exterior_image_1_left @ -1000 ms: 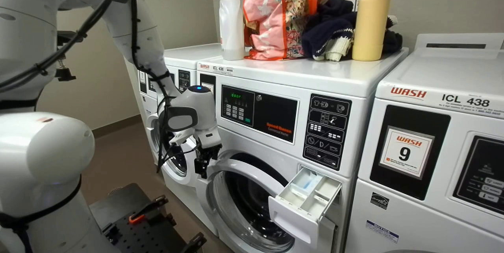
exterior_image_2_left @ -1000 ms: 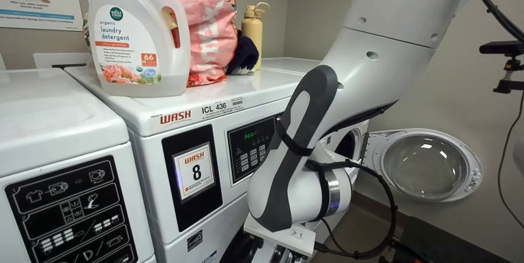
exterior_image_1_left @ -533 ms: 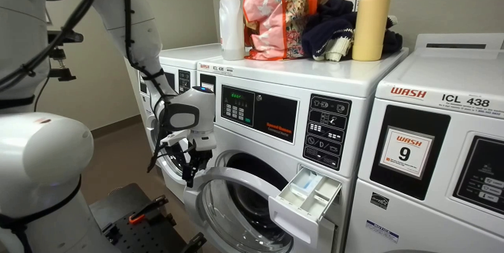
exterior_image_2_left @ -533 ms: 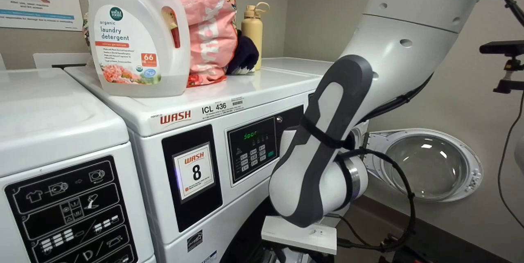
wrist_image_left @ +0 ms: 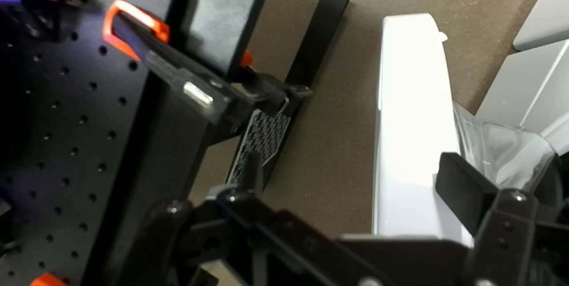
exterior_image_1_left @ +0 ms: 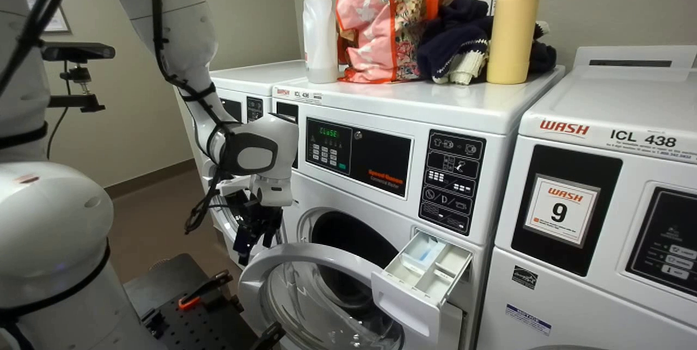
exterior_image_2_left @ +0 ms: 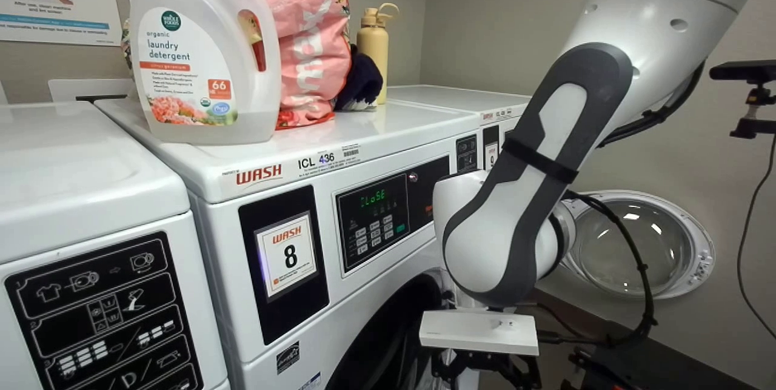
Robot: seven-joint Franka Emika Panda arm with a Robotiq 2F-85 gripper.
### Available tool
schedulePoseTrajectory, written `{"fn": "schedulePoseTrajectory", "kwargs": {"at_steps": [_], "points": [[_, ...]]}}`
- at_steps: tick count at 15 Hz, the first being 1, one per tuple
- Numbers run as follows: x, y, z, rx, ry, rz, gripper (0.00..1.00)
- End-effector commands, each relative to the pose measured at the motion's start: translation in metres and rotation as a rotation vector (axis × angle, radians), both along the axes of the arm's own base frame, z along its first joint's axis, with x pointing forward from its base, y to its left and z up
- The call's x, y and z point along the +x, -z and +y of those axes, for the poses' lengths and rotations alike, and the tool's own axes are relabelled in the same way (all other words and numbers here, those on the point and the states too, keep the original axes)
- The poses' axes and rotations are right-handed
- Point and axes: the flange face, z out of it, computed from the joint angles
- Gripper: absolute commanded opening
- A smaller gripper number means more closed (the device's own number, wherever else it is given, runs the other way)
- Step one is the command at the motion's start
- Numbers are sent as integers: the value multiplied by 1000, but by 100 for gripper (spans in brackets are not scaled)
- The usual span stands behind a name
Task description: Open the door of the washing machine and push the tray back in
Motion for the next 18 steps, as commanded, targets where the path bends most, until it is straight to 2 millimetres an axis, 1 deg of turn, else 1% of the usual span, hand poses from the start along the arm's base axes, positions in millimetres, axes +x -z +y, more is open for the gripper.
{"fn": "schedulePoseTrajectory", "kwargs": {"at_steps": [1, 6, 8, 10, 12, 15, 16, 18], "points": [[-13, -19, -6, 19, 24, 42, 100], [-13, -33, -9, 48, 35, 78, 100], [-10, -46, -11, 41, 39, 33, 100], [-3, -60, -19, 41, 43, -13, 100], [0, -79, -34, 35, 64, -68, 100], [-6, -105, -67, 2, 125, -138, 100], [14, -119, -78, -22, 152, -148, 100], [12, -137, -100, -69, 207, -177, 100]]}}
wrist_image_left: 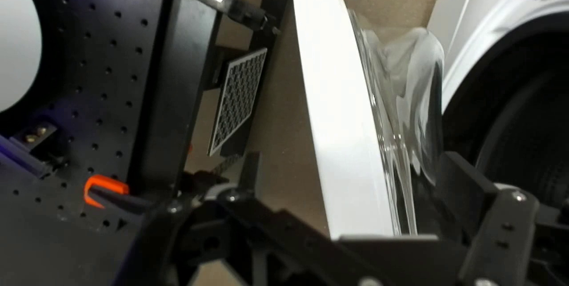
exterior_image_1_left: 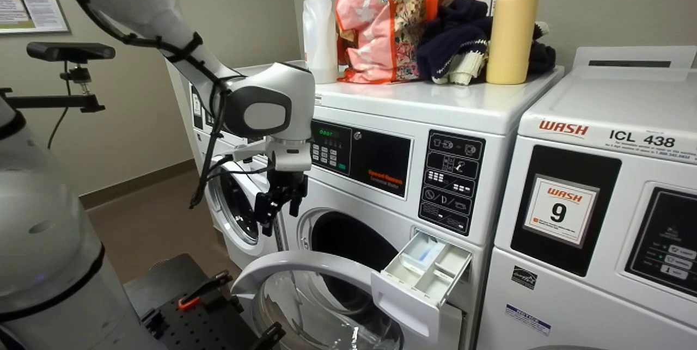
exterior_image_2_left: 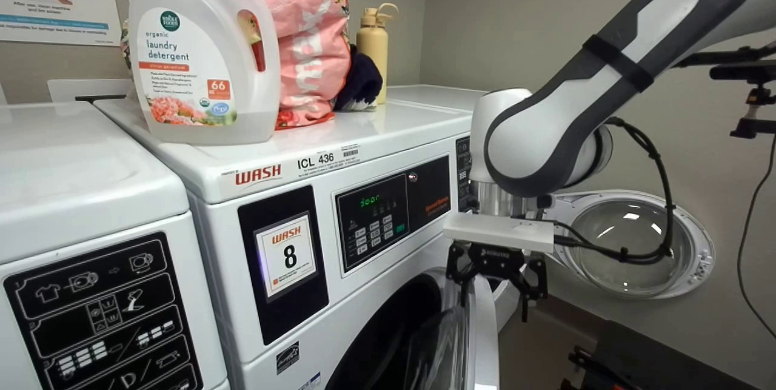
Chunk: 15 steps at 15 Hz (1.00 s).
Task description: Open the door of the washing machine and push the tray back in
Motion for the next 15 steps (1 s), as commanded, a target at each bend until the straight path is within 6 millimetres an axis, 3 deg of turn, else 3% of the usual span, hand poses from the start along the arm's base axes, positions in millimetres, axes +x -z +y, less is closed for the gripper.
{"fn": "schedulePoseTrajectory", "kwargs": {"at_steps": [1, 2, 3, 5, 6, 7, 8, 15], "points": [[-7, -38, -35, -68, 109, -36, 100], [-21, -40, -43, -84, 141, -45, 100], [-8, -50, -60, -99, 176, -47, 100], [-14, -63, -81, -122, 230, -68, 100], [-26, -65, -82, -128, 244, -83, 100], [-18, -75, -80, -127, 223, -106, 100], [-11, -59, -82, -111, 212, -85, 100], [-8, -57, -89, -118, 234, -73, 100]]}}
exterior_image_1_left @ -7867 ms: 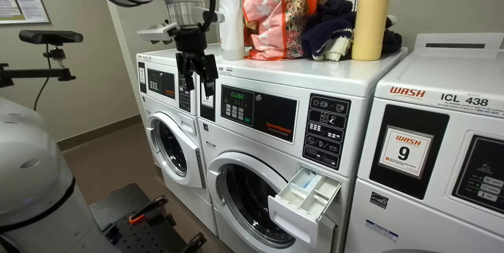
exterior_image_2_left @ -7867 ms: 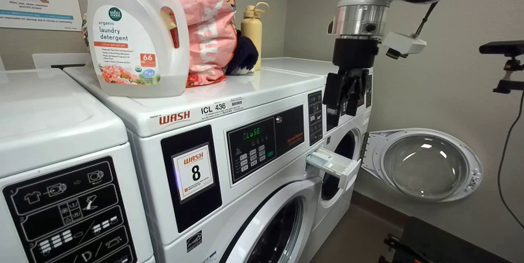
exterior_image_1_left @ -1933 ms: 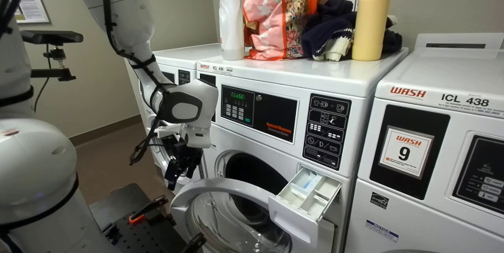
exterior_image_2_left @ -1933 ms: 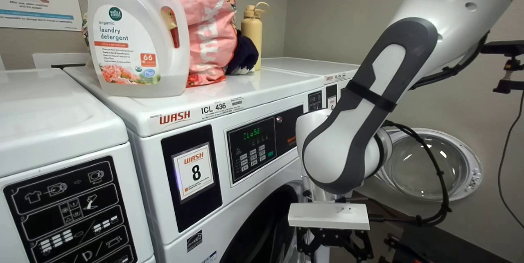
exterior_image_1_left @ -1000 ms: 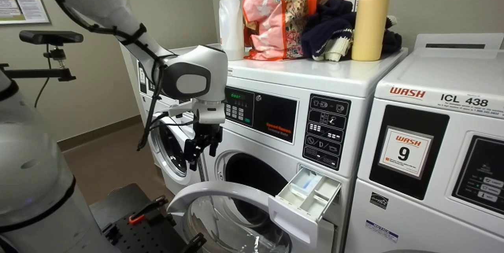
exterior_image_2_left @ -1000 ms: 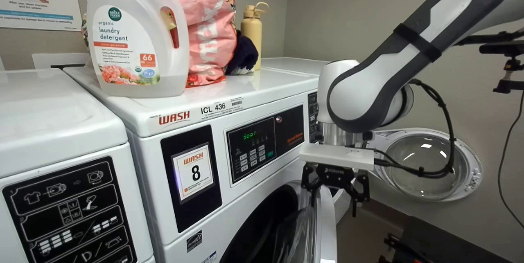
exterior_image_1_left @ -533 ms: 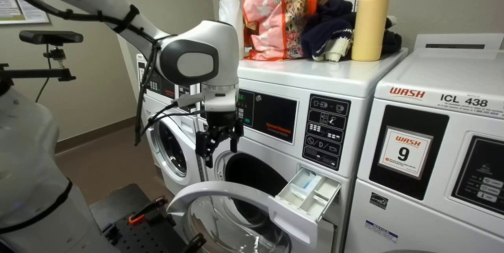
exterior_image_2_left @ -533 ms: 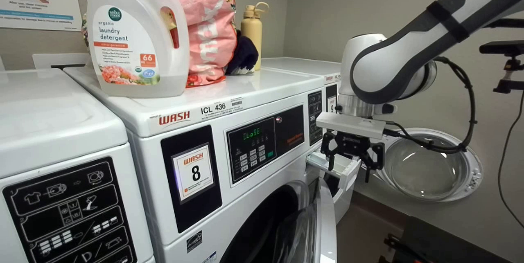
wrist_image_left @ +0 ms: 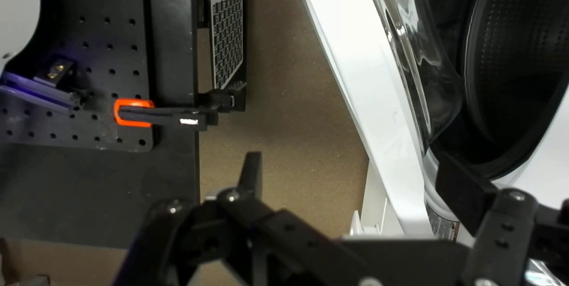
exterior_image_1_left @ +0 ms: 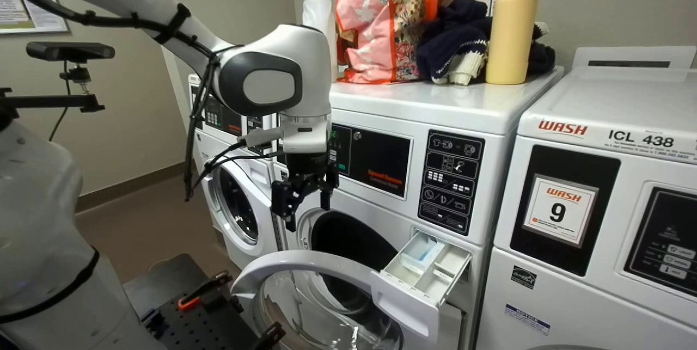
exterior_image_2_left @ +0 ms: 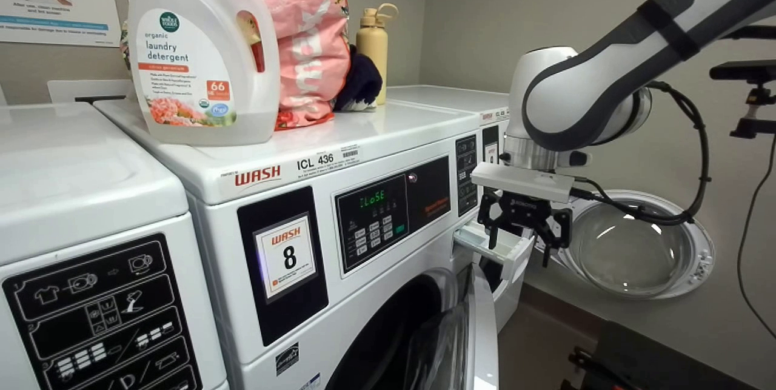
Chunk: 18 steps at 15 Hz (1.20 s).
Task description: Open the door of the washing machine and push the tray back in
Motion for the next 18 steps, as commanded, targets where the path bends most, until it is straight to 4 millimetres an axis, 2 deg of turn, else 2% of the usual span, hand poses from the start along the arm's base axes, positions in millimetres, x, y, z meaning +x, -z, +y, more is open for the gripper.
{"fn": "schedulePoseTrajectory", "kwargs": {"at_steps": [1, 7, 11, 14, 18], "points": [[2, 2, -16, -7, 39, 15, 100], [-31, 14, -91, 1, 188, 54, 100], [-50, 36, -137, 20, 278, 78, 100], [-53, 51, -163, 23, 326, 77, 100], [-49, 74, -185, 24, 381, 94, 100]]}}
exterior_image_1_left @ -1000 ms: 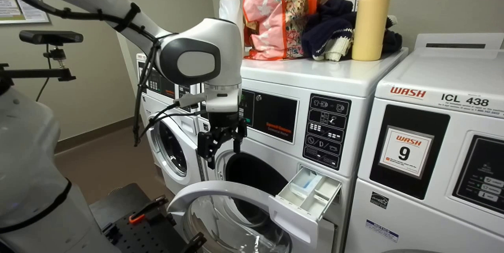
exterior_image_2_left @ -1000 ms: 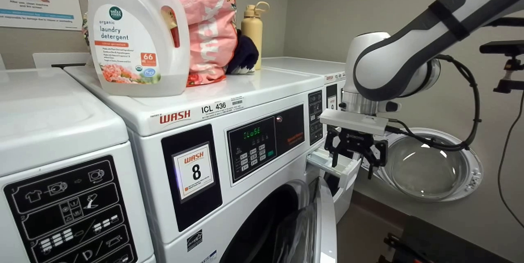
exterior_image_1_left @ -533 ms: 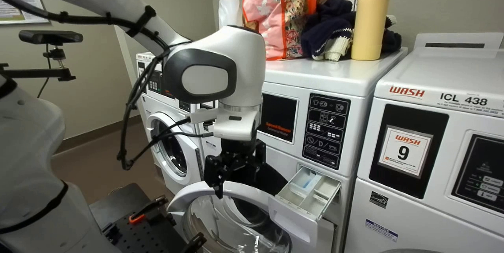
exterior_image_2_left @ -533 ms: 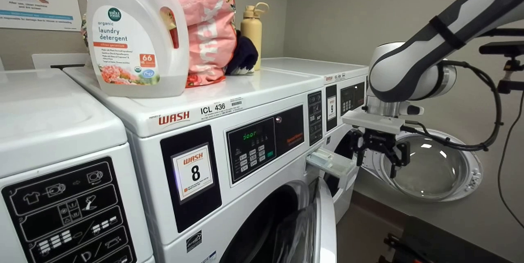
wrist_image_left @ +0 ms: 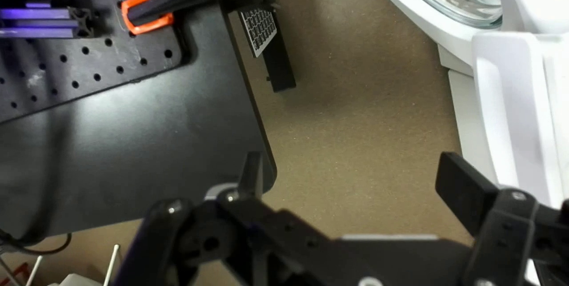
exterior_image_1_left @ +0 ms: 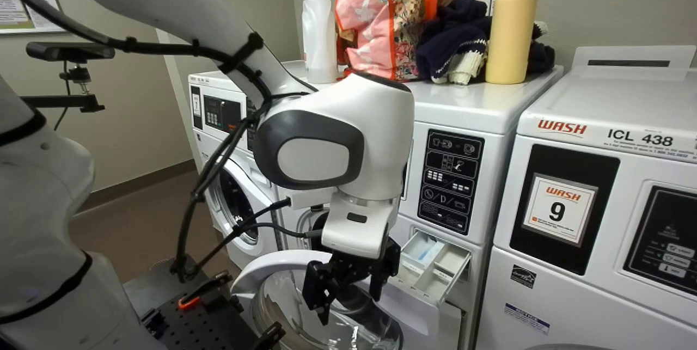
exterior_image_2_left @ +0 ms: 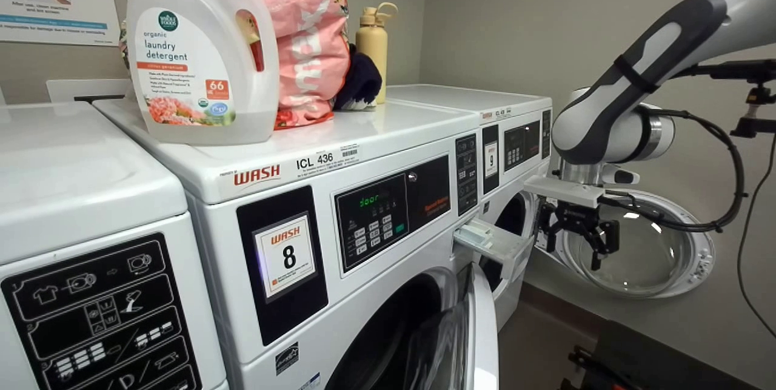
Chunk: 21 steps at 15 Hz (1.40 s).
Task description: Open the door of the washing machine and push the tray back in
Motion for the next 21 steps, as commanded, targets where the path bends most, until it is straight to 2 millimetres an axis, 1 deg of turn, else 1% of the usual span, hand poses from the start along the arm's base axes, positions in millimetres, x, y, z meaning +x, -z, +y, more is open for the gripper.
{"fn": "schedulePoseTrajectory", "kwargs": {"at_steps": [1, 5, 10, 14, 17, 21], "points": [[8, 22, -20, 11, 37, 14, 100], [12, 39, -27, 58, 87, 15, 100], [26, 55, -31, 114, 133, -21, 100], [41, 62, -35, 140, 162, -70, 100], [39, 63, -39, 161, 182, -95, 100], [40, 65, -39, 197, 195, -138, 100]]}}
